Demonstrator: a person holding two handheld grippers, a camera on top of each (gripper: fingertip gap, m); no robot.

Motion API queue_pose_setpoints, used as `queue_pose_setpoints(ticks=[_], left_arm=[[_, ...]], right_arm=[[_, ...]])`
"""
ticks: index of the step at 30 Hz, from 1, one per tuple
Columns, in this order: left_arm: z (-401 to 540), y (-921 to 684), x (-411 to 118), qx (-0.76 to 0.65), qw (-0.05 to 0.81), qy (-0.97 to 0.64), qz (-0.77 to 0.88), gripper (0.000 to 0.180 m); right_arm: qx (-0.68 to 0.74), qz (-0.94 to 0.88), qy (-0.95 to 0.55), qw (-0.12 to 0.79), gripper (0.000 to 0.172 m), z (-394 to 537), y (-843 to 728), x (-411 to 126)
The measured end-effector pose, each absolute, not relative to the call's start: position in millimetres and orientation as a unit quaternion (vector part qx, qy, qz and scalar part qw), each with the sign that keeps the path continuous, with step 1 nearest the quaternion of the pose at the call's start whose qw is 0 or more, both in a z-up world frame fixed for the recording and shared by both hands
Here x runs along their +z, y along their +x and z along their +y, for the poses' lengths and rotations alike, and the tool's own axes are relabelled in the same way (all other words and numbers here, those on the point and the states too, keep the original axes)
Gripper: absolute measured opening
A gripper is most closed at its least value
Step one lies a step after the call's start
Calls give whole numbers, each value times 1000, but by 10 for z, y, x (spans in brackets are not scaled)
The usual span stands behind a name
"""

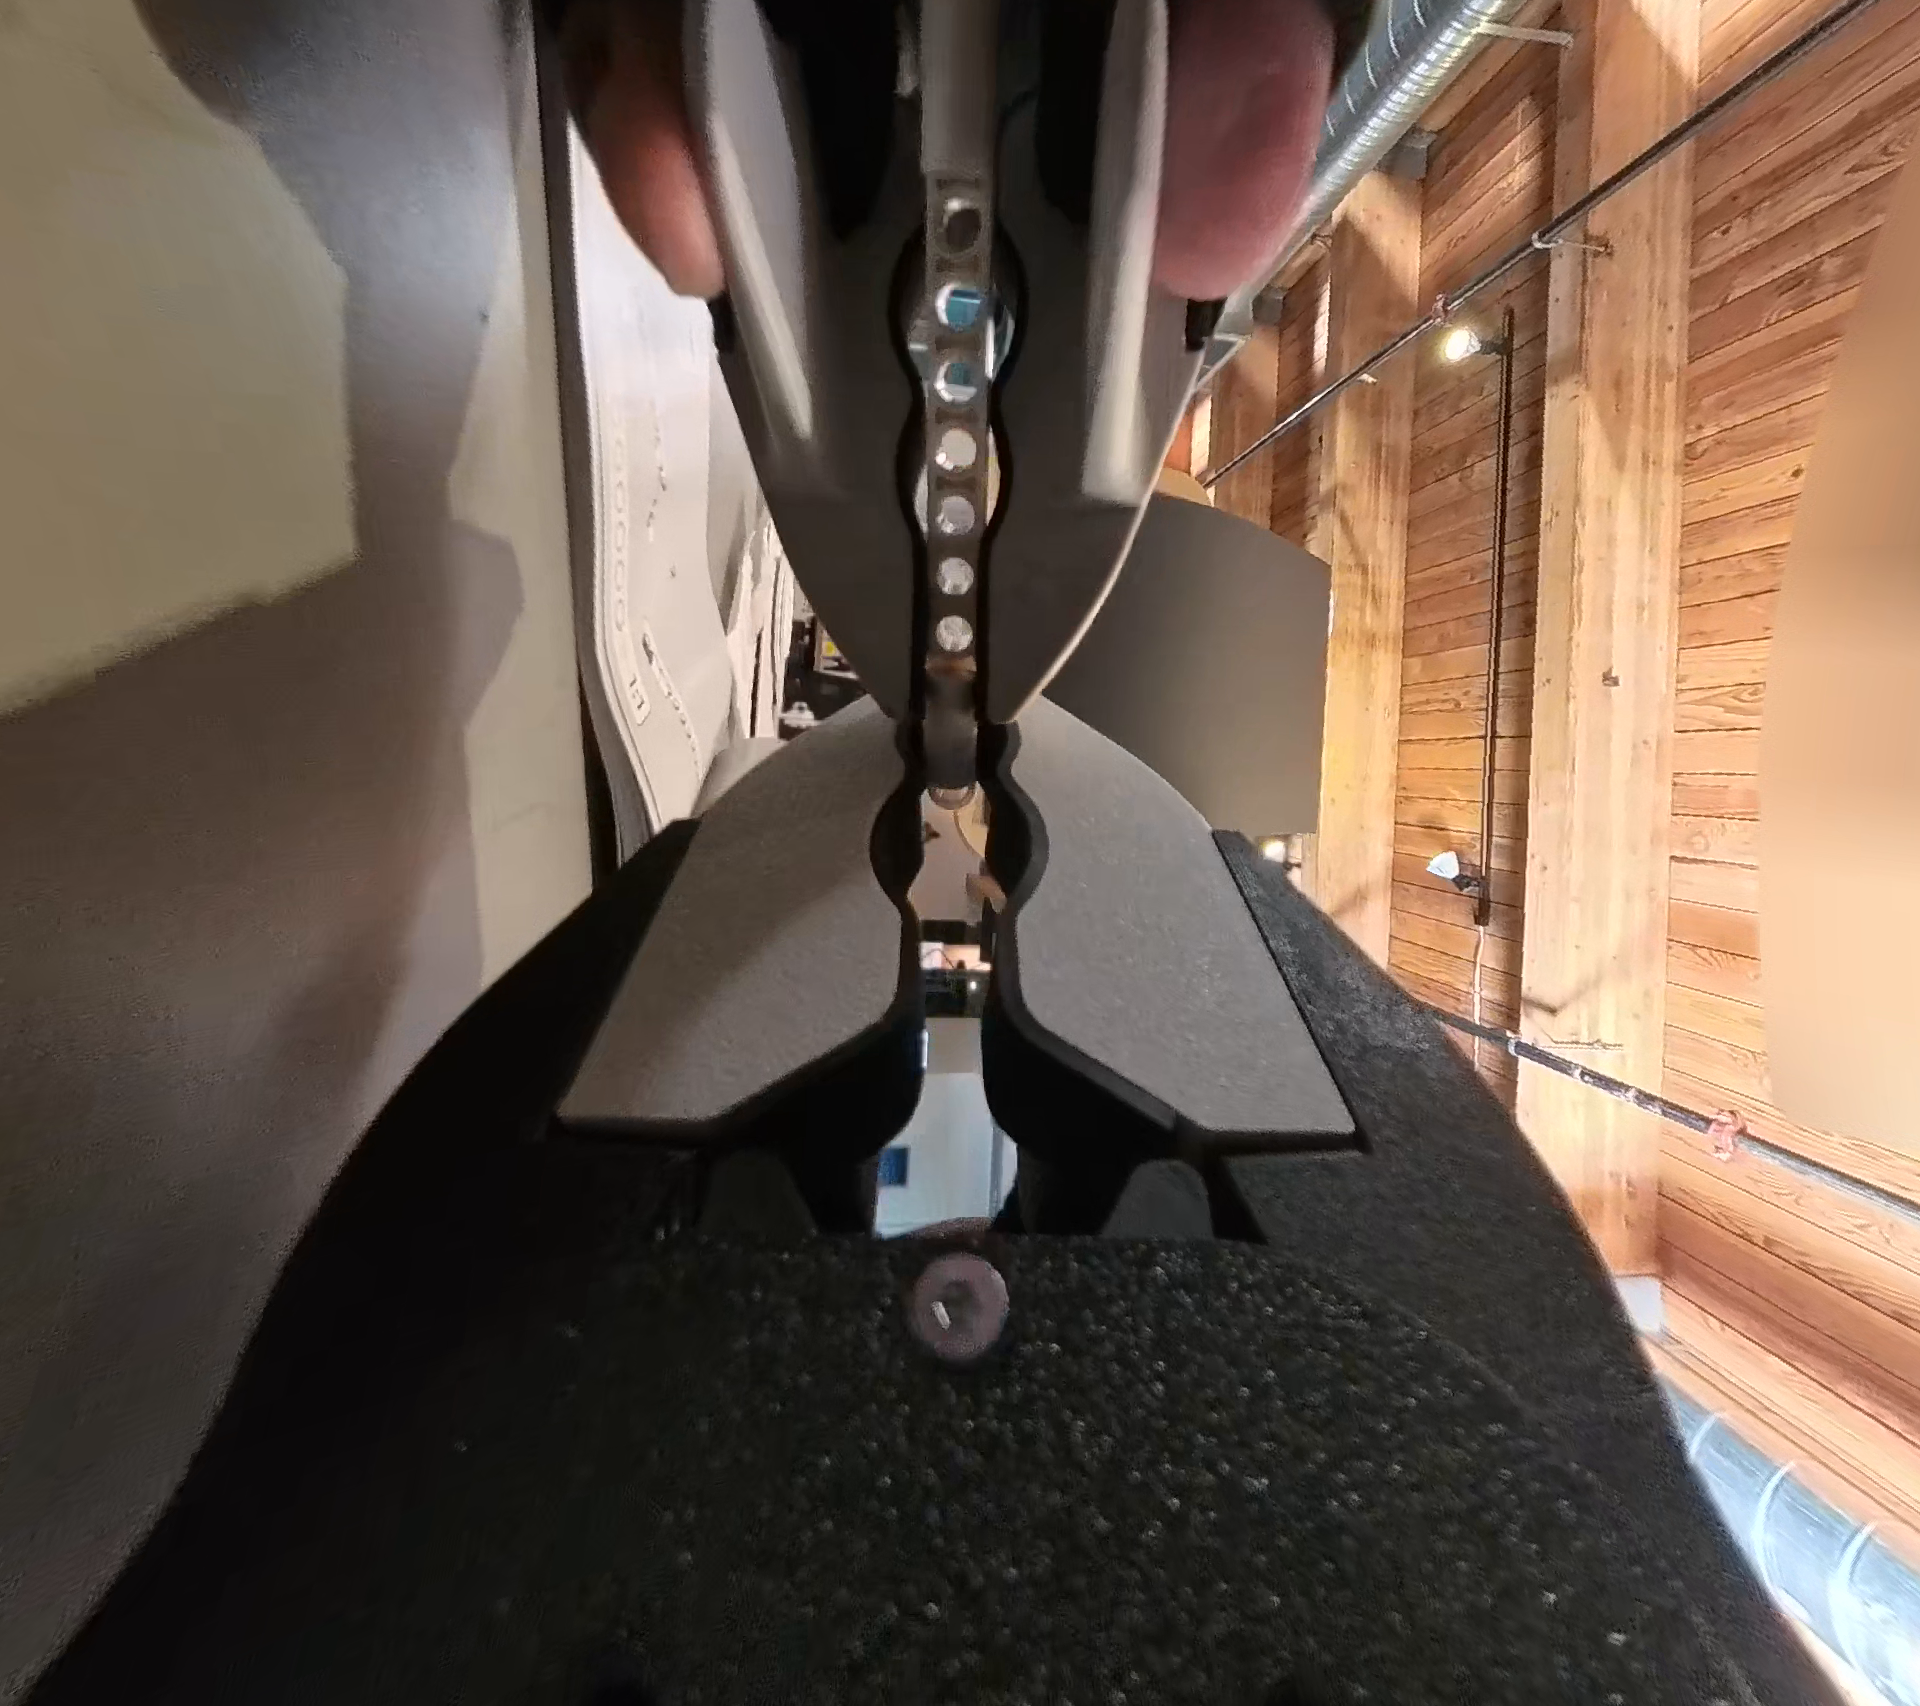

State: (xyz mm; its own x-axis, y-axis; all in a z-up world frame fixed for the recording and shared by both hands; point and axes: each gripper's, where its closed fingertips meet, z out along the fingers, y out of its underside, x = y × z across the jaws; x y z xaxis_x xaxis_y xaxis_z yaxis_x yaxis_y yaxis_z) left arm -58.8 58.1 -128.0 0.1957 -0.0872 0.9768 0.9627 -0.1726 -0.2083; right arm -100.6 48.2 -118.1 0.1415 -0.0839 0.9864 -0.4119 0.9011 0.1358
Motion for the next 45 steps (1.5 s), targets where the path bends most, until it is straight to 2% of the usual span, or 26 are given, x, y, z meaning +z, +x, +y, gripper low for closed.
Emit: queue_pose_setpoints(ticks=[27,45], left_arm=[[573,-649,-1283,-520,529,-531,-410,7],[539,-793,-1321,-478,546,-535,-434,7]], right_arm=[[94,-640,190,738,7,521,-1020,-1206],[47,-653,163,738,7,545,-1047,-1255]])
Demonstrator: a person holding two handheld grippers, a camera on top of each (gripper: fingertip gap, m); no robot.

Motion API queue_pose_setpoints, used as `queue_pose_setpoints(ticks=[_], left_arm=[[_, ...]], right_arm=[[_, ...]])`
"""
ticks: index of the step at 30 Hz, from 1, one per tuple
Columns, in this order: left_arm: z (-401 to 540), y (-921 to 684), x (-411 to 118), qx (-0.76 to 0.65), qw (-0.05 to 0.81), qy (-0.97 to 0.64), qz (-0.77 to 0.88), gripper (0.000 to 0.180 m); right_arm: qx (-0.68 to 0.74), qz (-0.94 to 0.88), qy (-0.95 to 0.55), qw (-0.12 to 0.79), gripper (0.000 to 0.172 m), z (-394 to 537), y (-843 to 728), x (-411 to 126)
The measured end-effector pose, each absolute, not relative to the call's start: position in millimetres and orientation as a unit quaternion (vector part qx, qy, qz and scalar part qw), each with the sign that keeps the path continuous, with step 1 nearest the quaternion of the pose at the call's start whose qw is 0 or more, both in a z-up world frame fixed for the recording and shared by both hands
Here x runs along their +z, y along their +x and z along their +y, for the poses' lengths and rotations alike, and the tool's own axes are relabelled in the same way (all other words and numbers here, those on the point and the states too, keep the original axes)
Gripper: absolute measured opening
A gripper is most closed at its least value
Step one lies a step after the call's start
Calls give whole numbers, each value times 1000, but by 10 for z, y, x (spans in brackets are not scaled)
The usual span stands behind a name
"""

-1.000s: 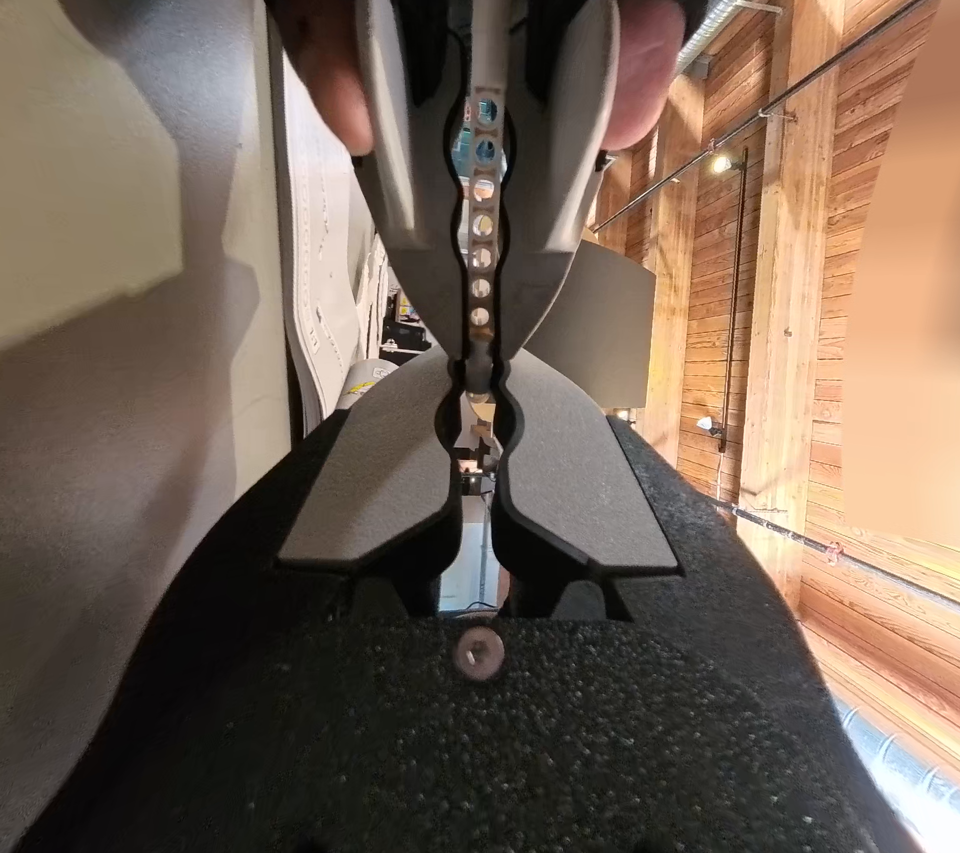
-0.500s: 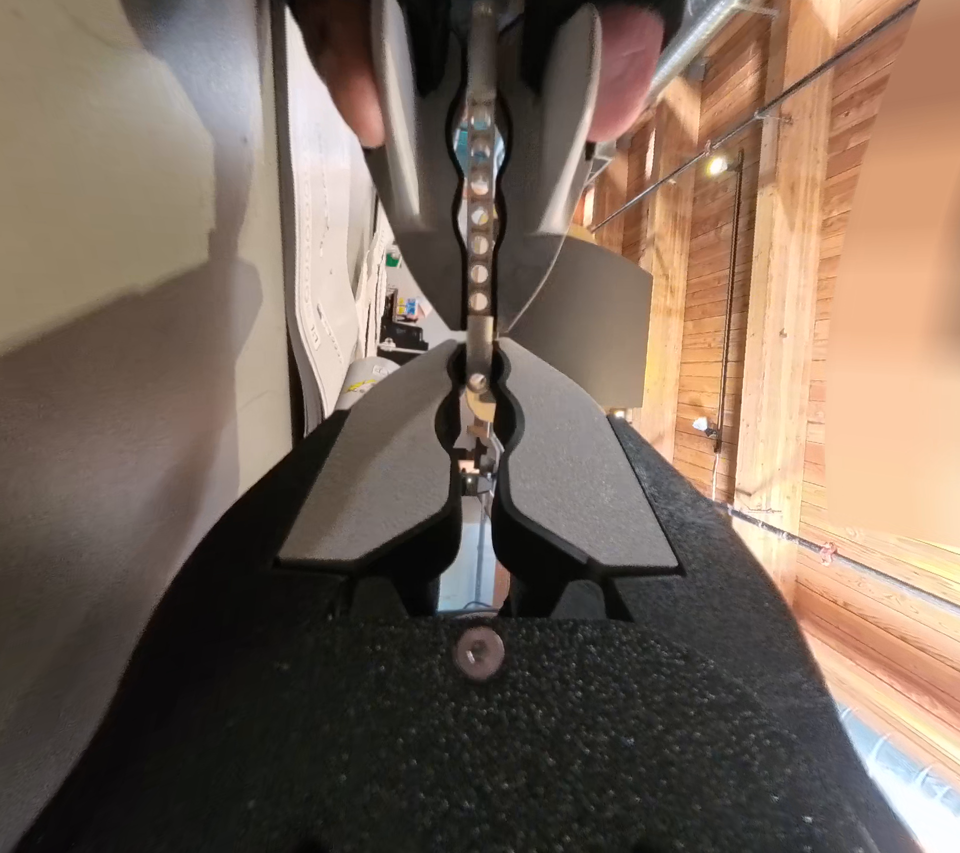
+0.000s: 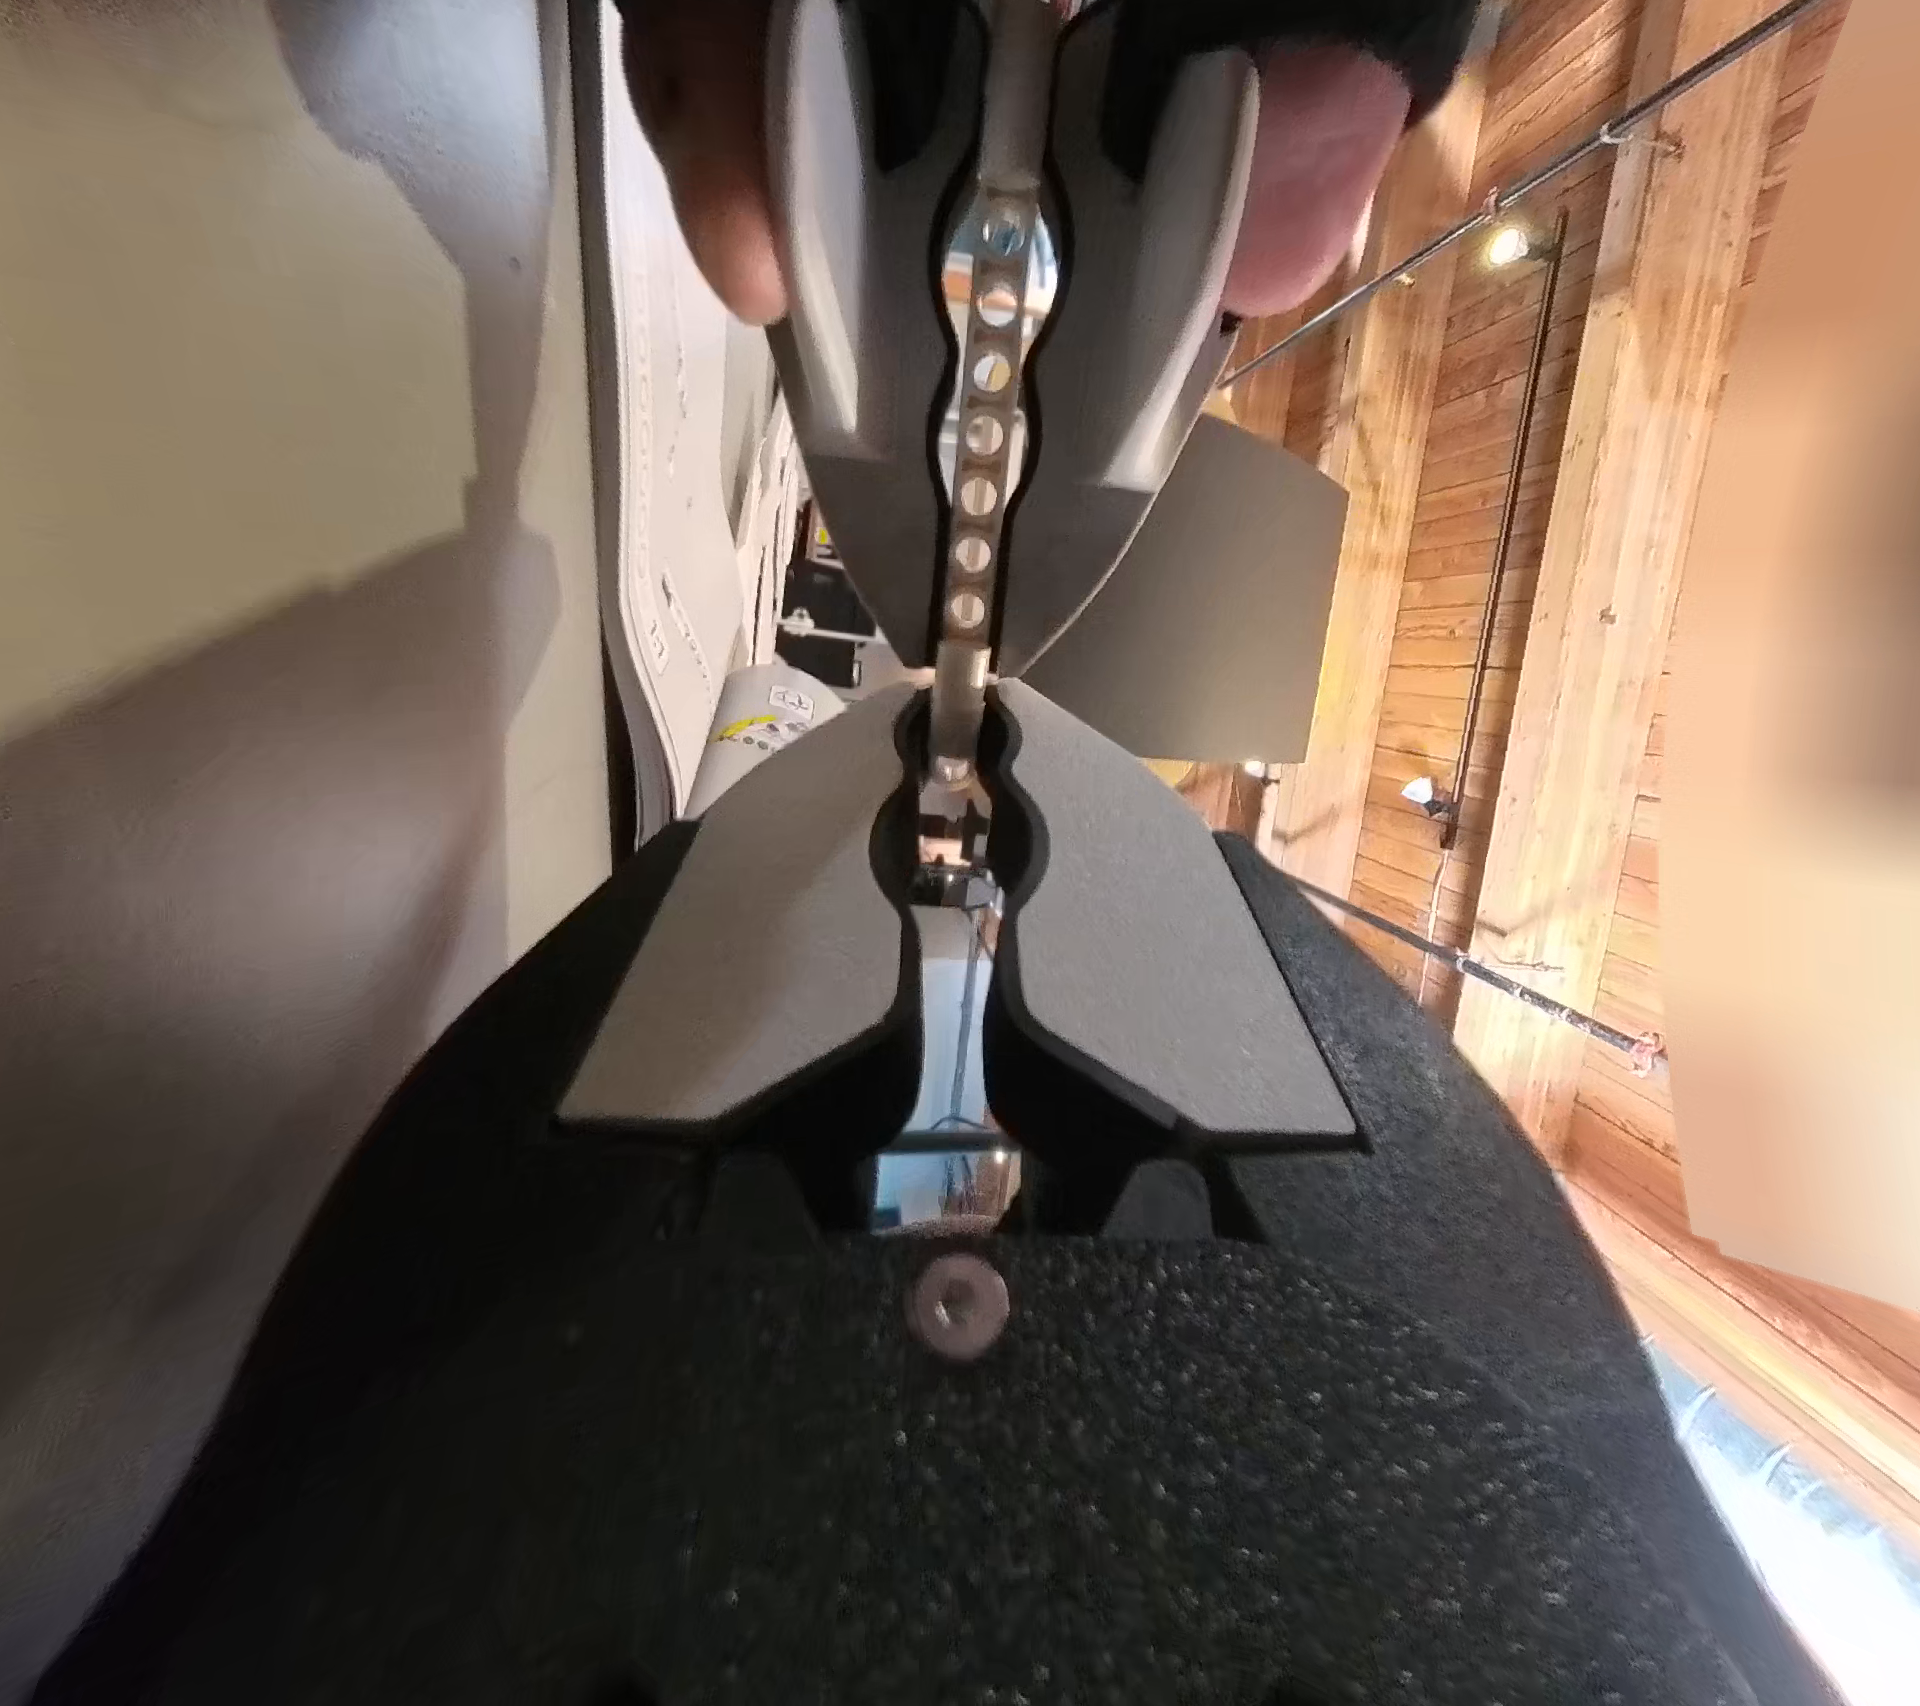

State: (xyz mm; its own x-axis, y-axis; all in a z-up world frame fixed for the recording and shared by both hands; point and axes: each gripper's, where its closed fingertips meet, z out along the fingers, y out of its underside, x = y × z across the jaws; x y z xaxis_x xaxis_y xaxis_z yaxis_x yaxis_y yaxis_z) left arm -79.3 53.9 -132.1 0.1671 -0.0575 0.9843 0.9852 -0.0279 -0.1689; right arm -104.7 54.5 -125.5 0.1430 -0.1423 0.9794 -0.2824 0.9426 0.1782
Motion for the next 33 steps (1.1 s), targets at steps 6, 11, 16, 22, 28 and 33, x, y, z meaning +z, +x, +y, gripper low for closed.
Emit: queue_pose_setpoints(ticks=[6,11,16,22,28,33], left_arm=[[607,-867,-1338,-479,548,-511,-457,7],[617,-849,-1345,-477,558,-475,-485,7],[543,-817,-1340,-467,572,-454,-499,6],[523,-804,-1364,-460,570,-454,-506,6],[508,-824,-1363,-461,573,-446,-510,6],[502,-823,-1353,-459,577,-445,-508,6]], right_arm=[[15,-661,137,737,8,629,-1112,-1276],[7,-661,142,737,8,635,-1059,-1286],[26,-659,157,735,8,563,-976,-1291],[32,-664,163,730,8,550,-938,-1319],[30,-664,162,730,7,545,-924,-1319],[31,-662,163,731,7,545,-903,-1313]])
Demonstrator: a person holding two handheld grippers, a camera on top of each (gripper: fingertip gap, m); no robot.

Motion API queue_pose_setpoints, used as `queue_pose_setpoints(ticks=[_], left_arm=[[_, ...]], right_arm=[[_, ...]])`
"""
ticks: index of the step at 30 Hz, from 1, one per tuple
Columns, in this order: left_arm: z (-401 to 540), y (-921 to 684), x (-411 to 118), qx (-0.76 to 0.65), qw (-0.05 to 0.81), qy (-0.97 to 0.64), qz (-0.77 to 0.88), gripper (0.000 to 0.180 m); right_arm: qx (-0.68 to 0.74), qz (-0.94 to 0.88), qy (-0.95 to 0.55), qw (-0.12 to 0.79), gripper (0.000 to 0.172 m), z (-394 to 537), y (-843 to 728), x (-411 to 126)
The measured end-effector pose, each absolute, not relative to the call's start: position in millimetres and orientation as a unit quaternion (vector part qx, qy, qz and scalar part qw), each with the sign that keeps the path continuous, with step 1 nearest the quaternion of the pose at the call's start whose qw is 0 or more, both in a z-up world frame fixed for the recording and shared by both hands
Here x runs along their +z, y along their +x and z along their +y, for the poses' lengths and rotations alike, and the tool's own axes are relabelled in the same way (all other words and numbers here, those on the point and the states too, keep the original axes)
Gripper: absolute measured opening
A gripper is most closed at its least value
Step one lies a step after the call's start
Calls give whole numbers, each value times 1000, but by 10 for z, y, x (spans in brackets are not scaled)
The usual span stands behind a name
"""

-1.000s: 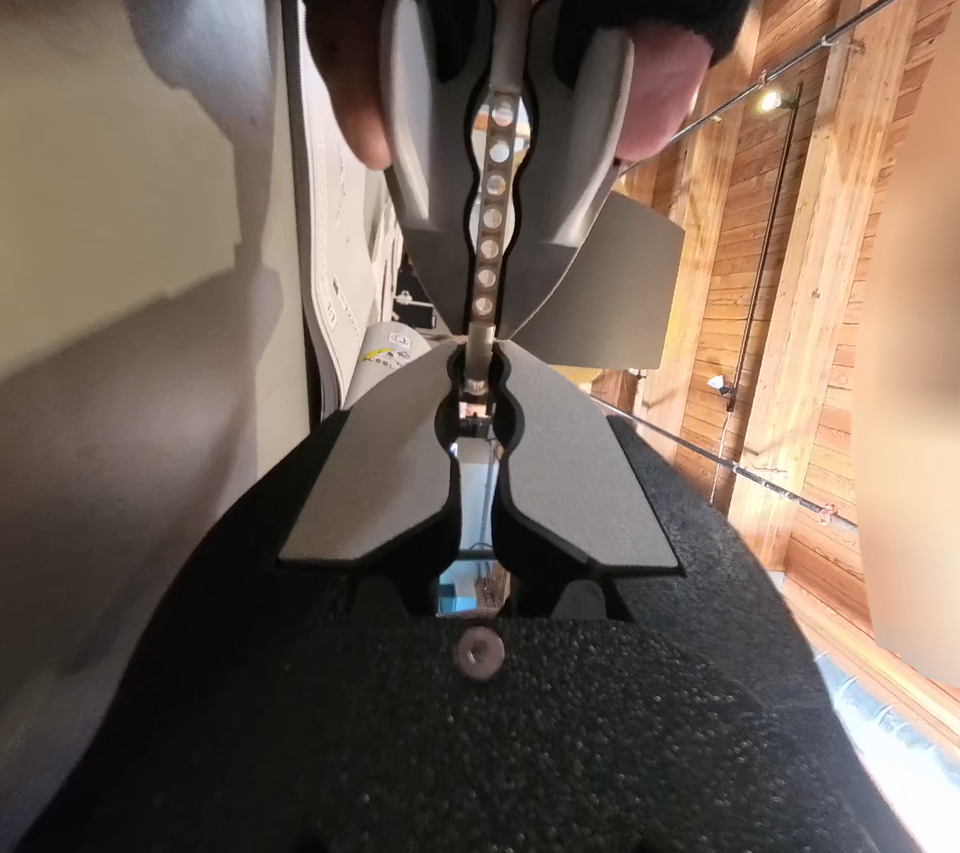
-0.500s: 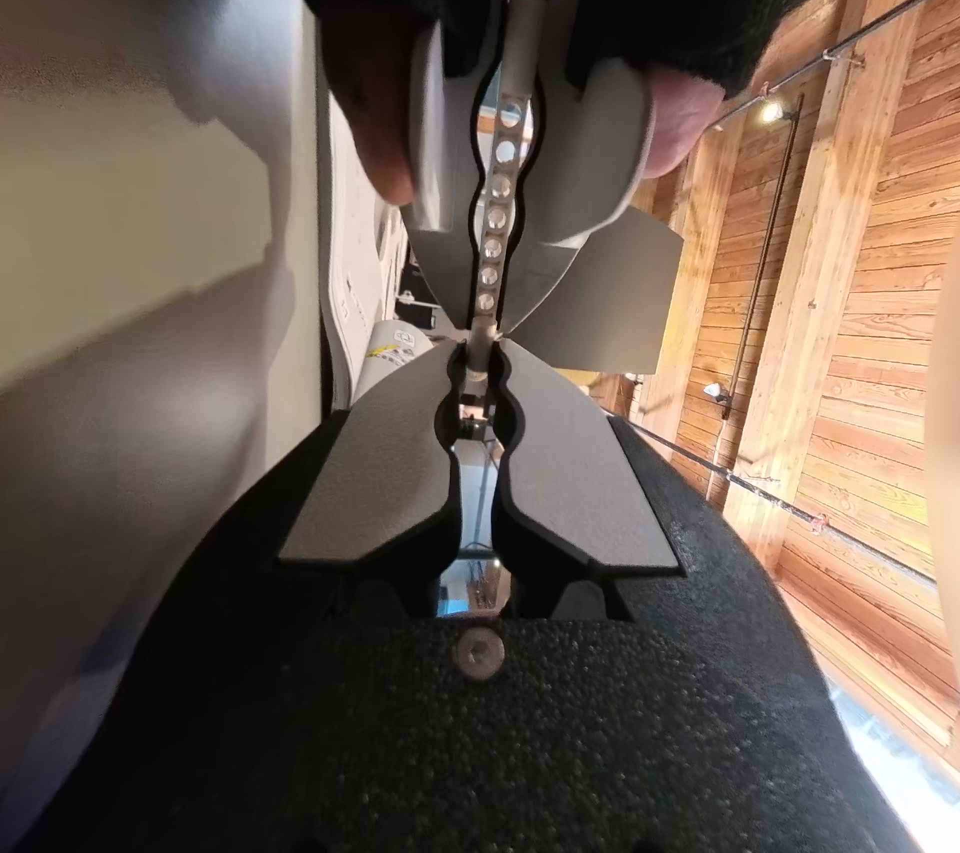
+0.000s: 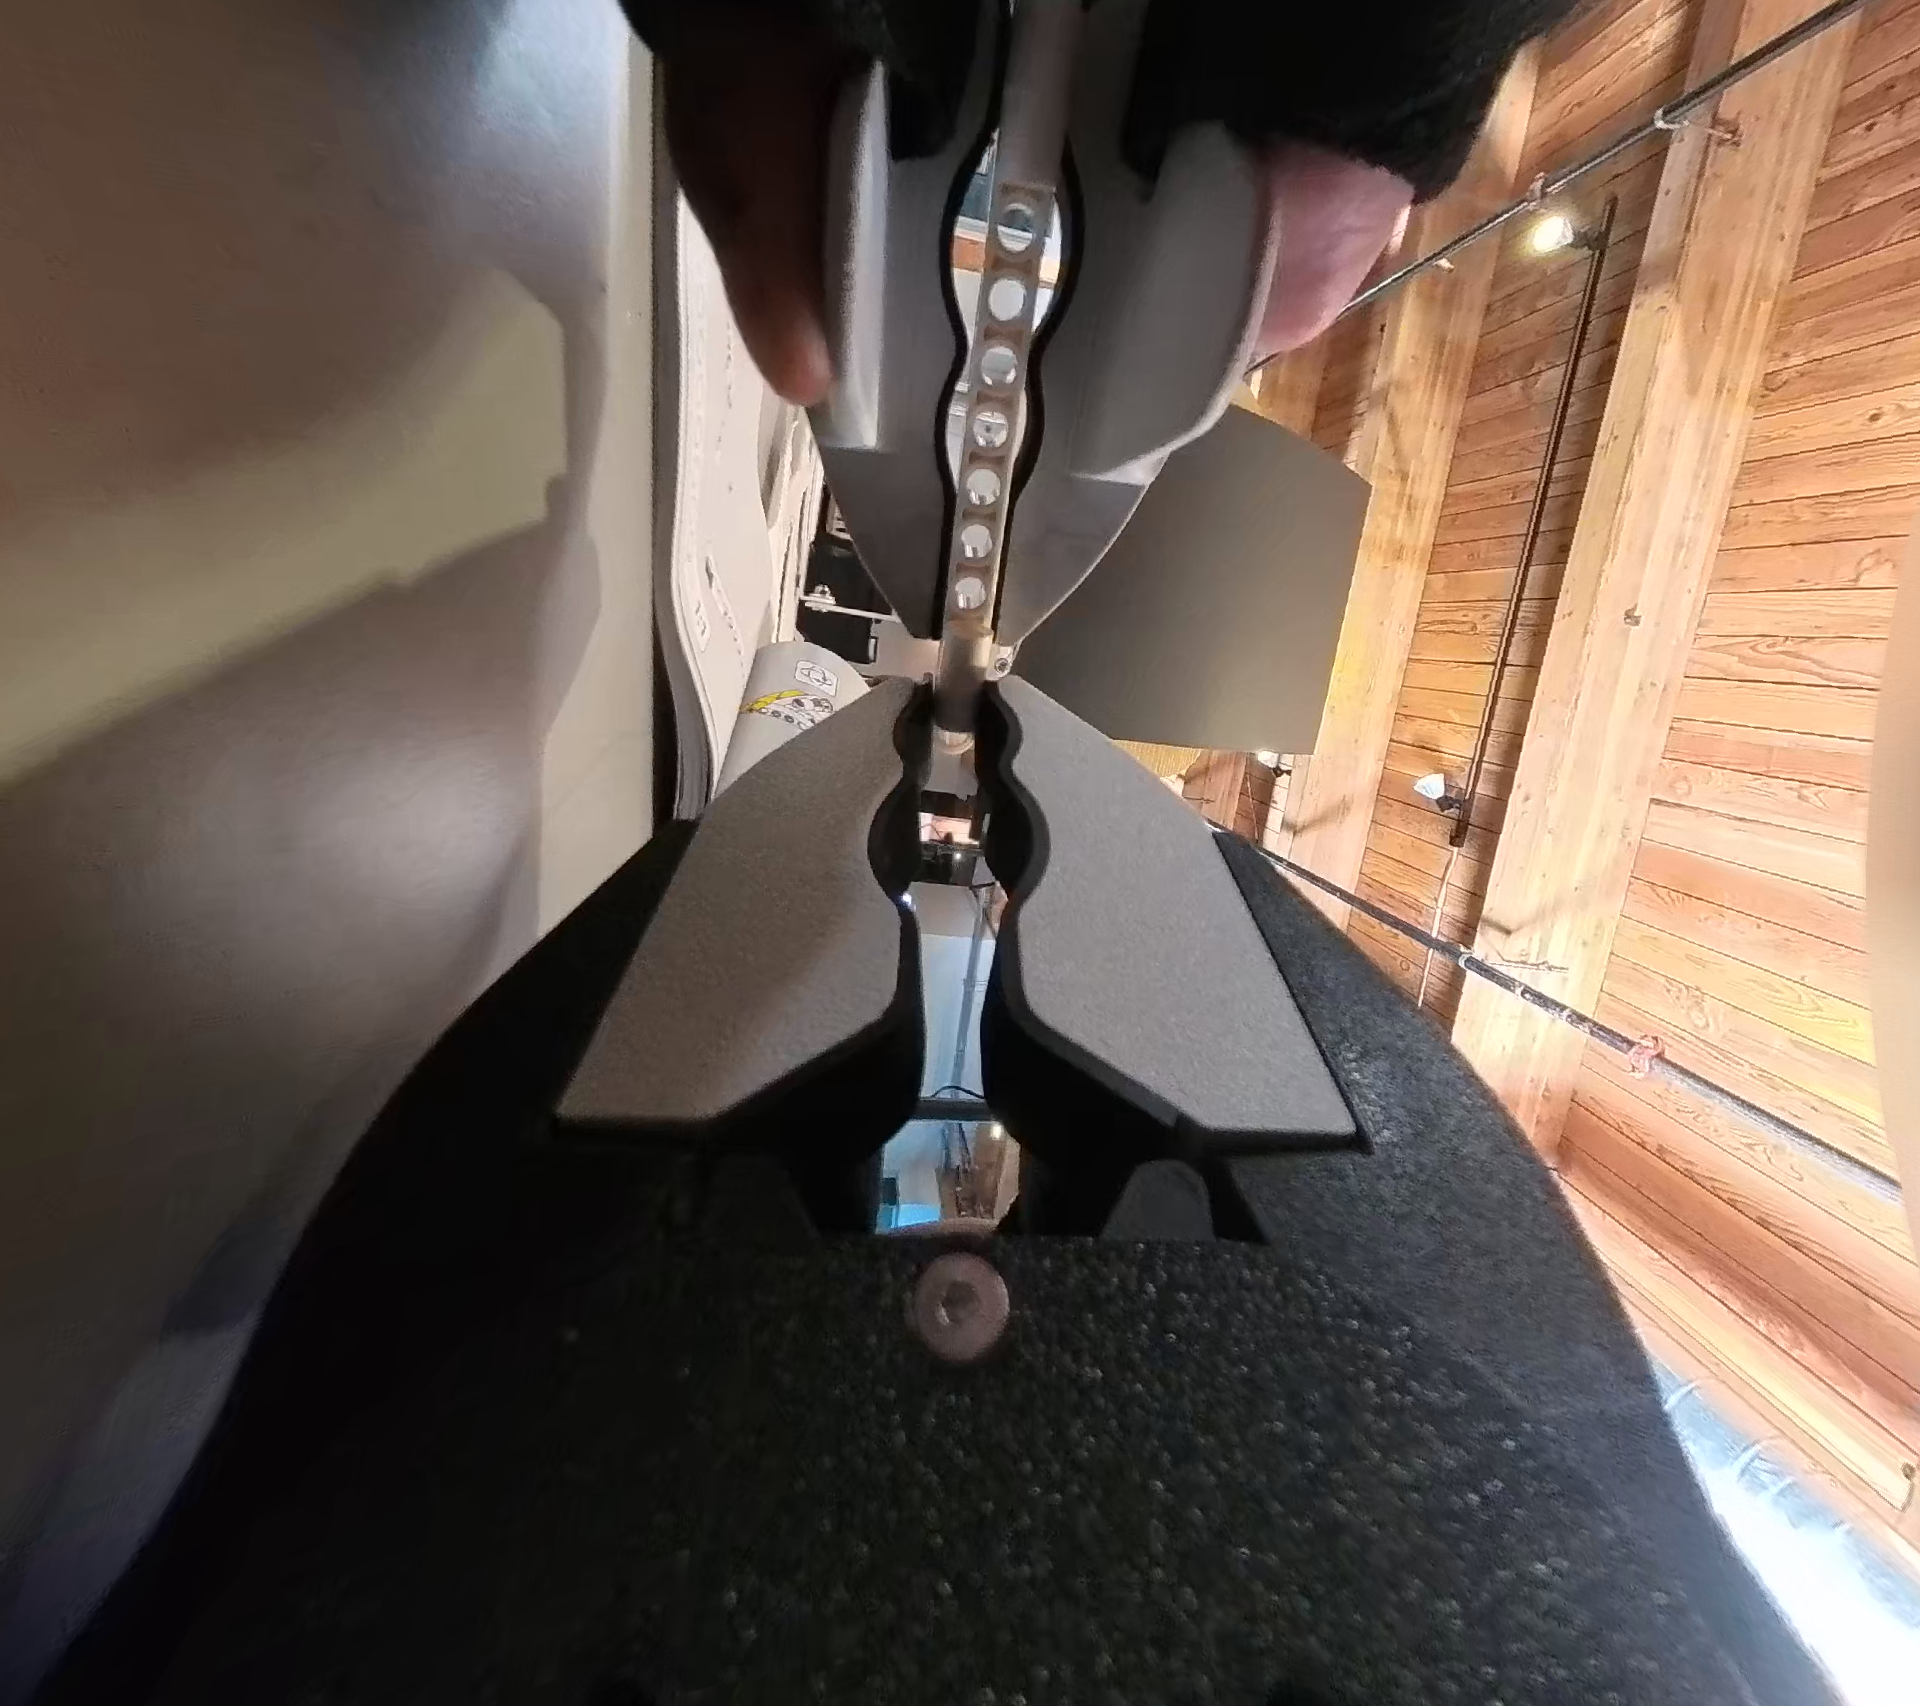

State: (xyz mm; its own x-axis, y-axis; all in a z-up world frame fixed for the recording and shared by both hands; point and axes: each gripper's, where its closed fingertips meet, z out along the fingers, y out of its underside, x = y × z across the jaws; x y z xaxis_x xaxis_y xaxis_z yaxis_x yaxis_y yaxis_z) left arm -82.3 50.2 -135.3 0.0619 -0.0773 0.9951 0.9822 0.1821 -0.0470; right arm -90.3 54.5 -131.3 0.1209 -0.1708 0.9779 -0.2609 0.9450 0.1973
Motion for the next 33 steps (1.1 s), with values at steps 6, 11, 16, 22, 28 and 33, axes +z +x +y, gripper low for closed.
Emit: queue_pose_setpoints(ticks=[6,11,16,22,28,33], left_arm=[[515,-805,-1349,-458,577,-453,-503,6],[519,-806,-1354,-454,577,-456,-503,6],[509,-824,-1350,-451,581,-452,-505,6],[277,-1066,-1292,-368,635,-437,-520,8],[302,-989,-1221,-373,646,-451,-490,8],[290,-960,-1108,-386,672,-433,-460,8]], right_arm=[[33,-662,163,730,7,561,-879,-1311],[34,-664,164,729,7,572,-858,-1320],[37,-664,165,728,7,577,-829,-1323],[60,-668,175,721,0,551,-734,-1339],[89,-697,126,701,0,645,-899,-1353],[163,-726,69,665,0,651,-965,-1356]])
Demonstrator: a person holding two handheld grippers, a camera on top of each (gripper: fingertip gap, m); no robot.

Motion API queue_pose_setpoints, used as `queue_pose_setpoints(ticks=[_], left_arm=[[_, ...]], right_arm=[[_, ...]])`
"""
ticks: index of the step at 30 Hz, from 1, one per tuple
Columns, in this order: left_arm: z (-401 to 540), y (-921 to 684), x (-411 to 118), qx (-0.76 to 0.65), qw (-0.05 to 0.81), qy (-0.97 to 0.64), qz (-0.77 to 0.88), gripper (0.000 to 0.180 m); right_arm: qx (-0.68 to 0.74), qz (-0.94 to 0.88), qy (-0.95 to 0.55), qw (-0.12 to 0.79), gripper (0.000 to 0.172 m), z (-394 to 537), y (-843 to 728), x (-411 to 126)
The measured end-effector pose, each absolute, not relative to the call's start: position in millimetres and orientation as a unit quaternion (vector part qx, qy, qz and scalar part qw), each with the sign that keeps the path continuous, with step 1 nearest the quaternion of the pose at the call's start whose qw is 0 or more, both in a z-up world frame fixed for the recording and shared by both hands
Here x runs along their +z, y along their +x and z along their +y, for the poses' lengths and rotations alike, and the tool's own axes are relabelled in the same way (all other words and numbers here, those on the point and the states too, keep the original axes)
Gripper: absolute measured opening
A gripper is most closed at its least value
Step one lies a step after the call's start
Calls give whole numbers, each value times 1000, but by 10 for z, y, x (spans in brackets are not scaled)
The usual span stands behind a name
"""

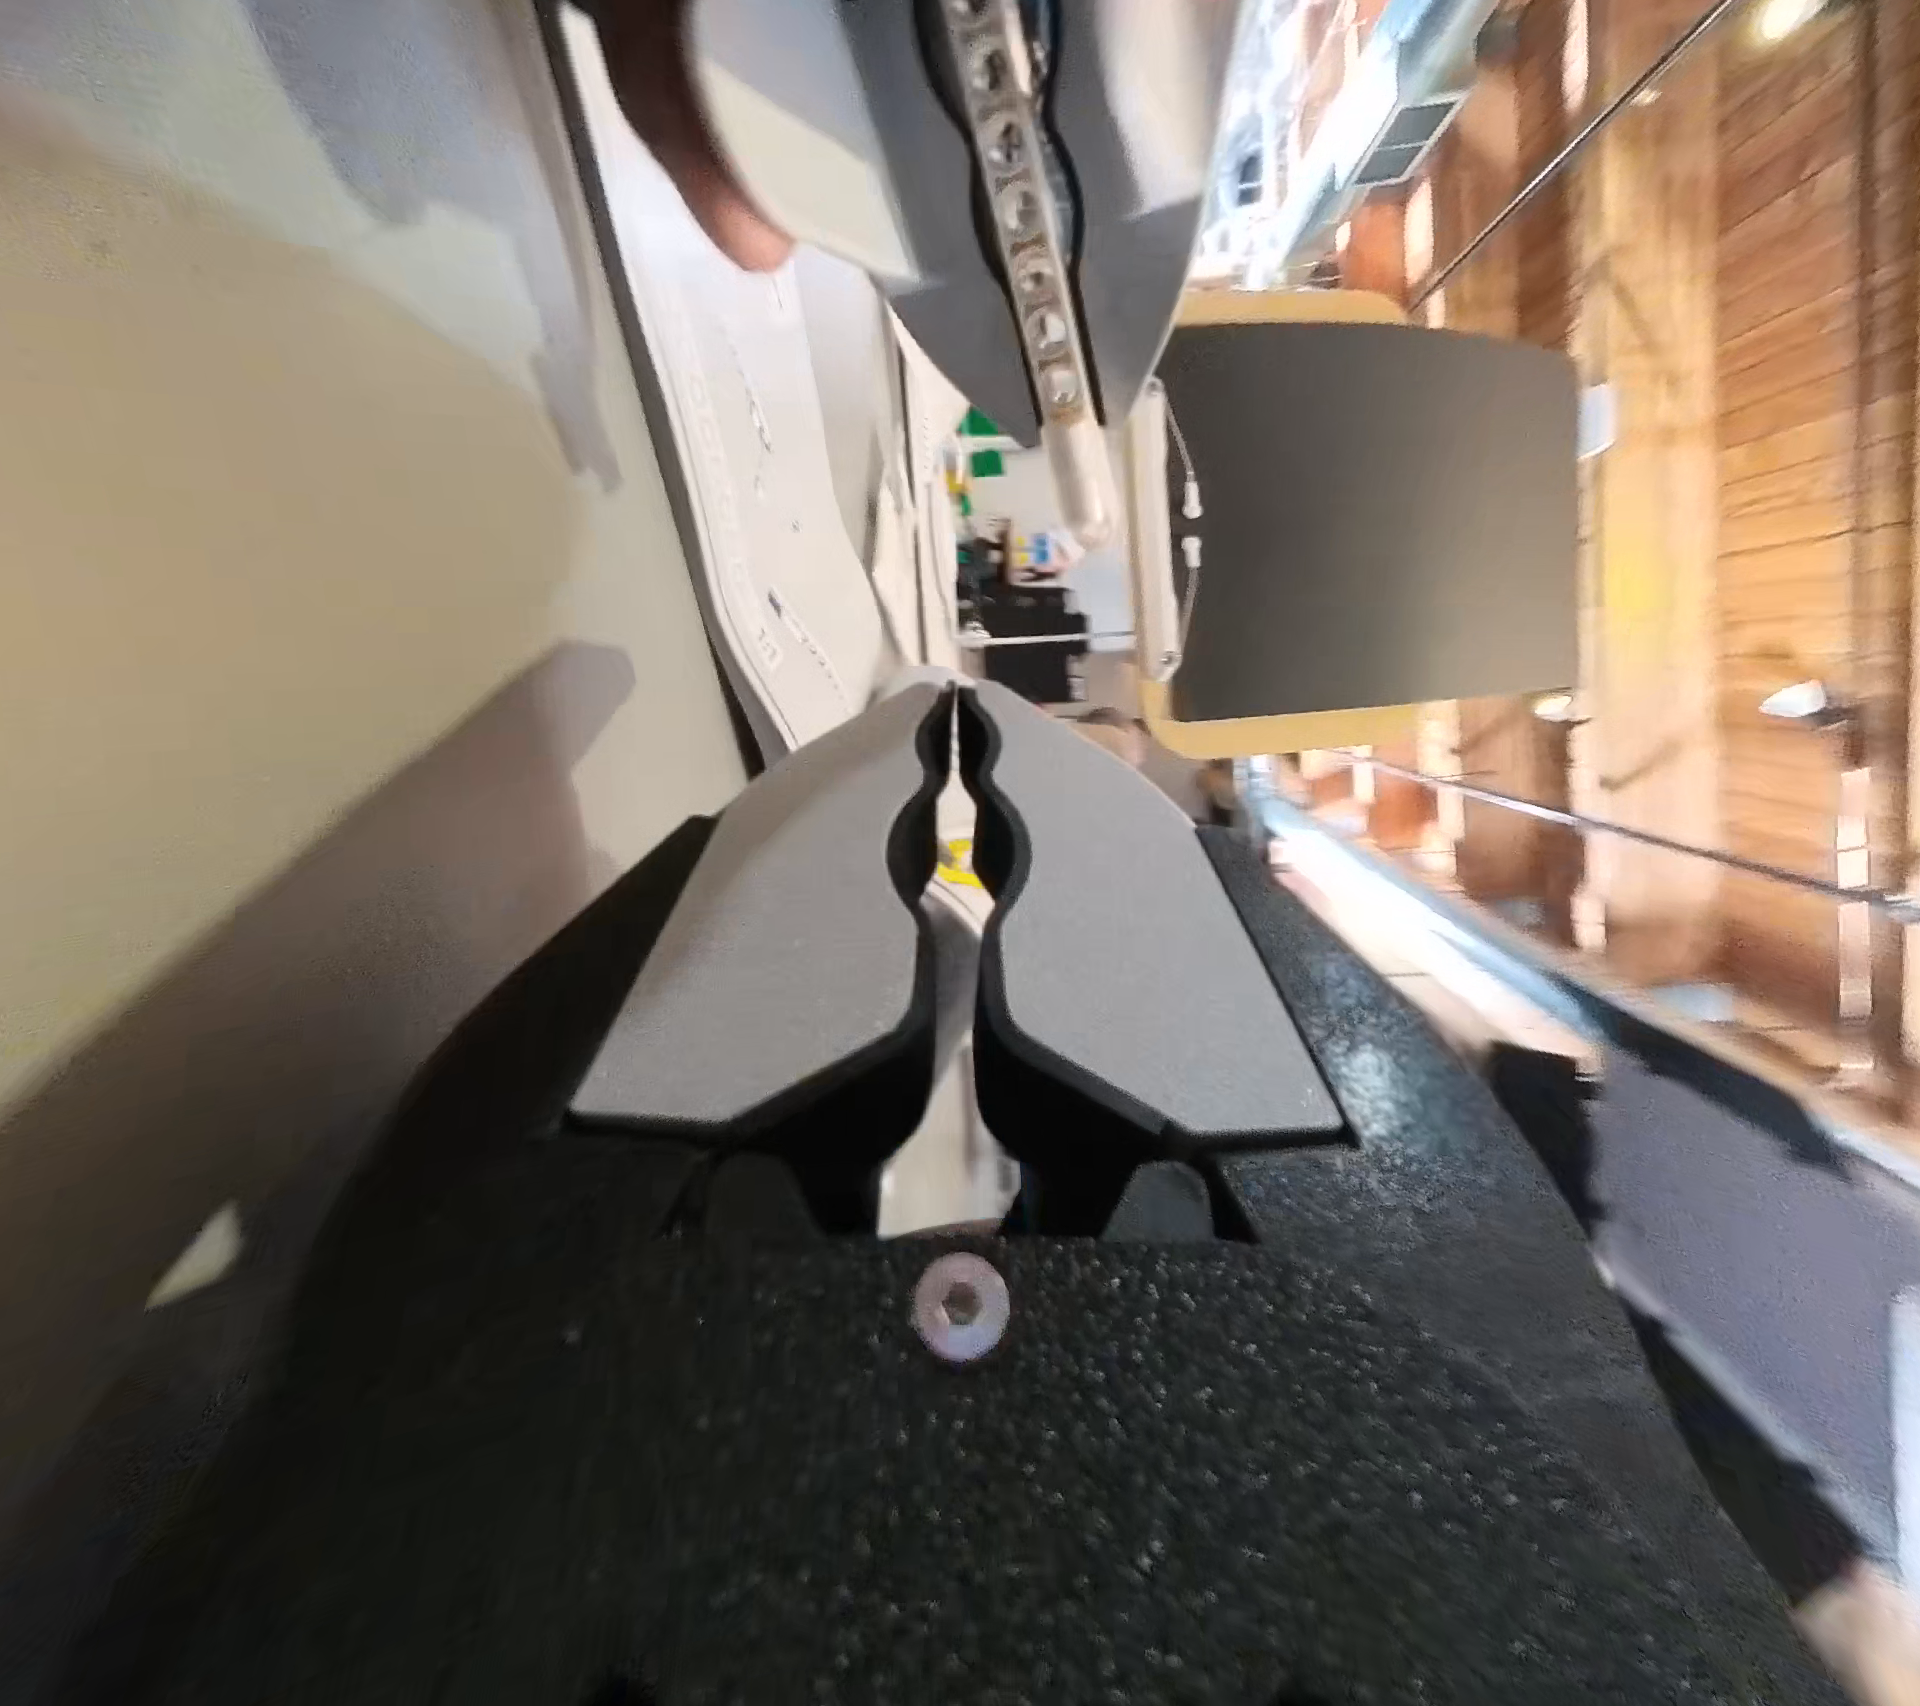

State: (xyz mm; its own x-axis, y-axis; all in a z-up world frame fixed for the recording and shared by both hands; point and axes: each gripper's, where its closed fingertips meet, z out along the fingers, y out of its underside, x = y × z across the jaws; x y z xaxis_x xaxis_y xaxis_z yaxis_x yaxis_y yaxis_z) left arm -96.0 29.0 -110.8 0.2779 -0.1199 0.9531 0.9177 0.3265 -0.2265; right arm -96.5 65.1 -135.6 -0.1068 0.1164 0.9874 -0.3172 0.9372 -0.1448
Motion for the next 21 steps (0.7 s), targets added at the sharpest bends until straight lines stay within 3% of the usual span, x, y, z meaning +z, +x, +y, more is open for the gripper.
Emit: queue_pose_setpoints(ticks=[5,9,12,16,18,21], left_arm=[[238,-930,-929,-399,721,-389,-412,8],[206,-854,-825,-387,747,-390,-373,8],[164,-787,-779,-365,760,-406,-353,8],[168,-638,-723,-329,766,-455,-313,8],[191,-544,-693,-314,769,-476,-288,8],[214,-434,-671,-307,769,-496,-261,8]], right_arm=[[320,-749,-8,580,9,453,-828,-1261],[507,-748,-157,398,19,244,-677,-1117],[643,-681,-280,207,30,172,-617,-978],[738,-579,-345,12,36,90,-539,-820],[757,-560,-337,-17,34,54,-479,-743],[749,-575,-329,14,31,26,-435,-763]])
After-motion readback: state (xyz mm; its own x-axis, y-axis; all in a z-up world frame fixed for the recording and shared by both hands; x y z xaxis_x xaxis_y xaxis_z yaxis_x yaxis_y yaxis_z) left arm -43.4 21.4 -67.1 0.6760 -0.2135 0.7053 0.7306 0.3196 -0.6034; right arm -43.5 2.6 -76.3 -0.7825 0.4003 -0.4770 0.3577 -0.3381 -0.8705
